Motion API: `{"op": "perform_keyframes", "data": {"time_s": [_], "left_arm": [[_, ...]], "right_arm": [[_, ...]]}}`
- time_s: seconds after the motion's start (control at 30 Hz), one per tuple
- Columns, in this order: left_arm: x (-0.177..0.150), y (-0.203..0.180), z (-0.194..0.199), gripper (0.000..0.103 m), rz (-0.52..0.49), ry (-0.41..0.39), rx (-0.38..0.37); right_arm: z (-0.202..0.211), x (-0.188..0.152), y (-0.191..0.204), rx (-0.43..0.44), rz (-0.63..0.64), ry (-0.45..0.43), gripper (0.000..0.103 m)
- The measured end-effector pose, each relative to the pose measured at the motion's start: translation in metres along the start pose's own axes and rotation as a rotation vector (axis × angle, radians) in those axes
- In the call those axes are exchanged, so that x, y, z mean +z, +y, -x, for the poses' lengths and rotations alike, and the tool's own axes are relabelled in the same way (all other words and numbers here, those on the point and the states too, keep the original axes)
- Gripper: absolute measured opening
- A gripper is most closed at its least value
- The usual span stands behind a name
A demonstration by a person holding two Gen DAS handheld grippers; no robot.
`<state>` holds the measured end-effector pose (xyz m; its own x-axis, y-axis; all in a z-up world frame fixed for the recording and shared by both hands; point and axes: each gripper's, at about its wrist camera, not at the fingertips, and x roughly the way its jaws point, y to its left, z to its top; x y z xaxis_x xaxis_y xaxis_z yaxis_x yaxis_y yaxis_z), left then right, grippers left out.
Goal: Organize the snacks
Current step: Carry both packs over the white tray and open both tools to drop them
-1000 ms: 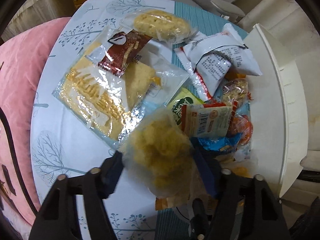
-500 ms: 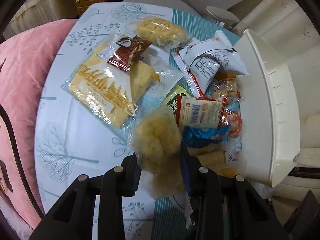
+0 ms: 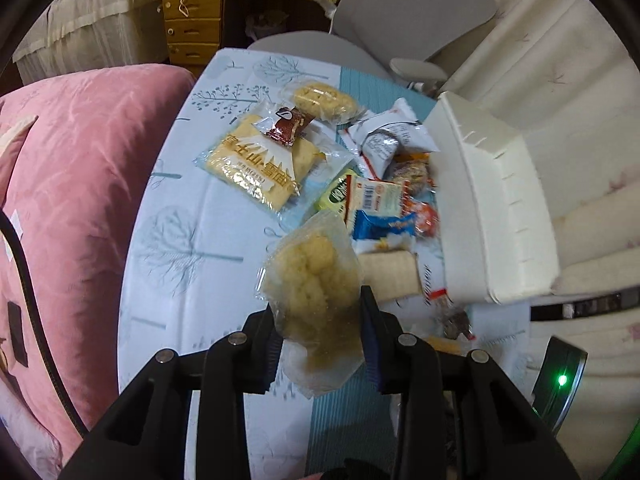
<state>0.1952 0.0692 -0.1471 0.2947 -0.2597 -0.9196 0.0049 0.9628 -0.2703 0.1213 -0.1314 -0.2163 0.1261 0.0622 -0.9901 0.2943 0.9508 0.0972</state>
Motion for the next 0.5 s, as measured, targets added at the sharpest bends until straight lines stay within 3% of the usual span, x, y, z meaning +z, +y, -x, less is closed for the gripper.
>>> {"op": "perform_keyframes", "data": {"time_s": [0.13, 0.3, 0.5], "left_arm": [[-0.023, -0.001, 0.025, 0.033, 0.001, -0.043, -0.031], [-0.042, -0.011, 0.044, 0.033, -0.007, -0.04, -0.076], [-0.042, -0.037, 0.07, 0.033, -0.053, -0.113, -0.116]], "right_arm": [[0.023, -0.013, -0.022, -0.014, -0.082, -0.033, 0.085], [0.057, -0.035, -0.044, -0.04, -0.143, -0.104, 0.085], [0.101, -0.034, -0.063, -0.031, -0.165, -0.187, 0.085]]}}
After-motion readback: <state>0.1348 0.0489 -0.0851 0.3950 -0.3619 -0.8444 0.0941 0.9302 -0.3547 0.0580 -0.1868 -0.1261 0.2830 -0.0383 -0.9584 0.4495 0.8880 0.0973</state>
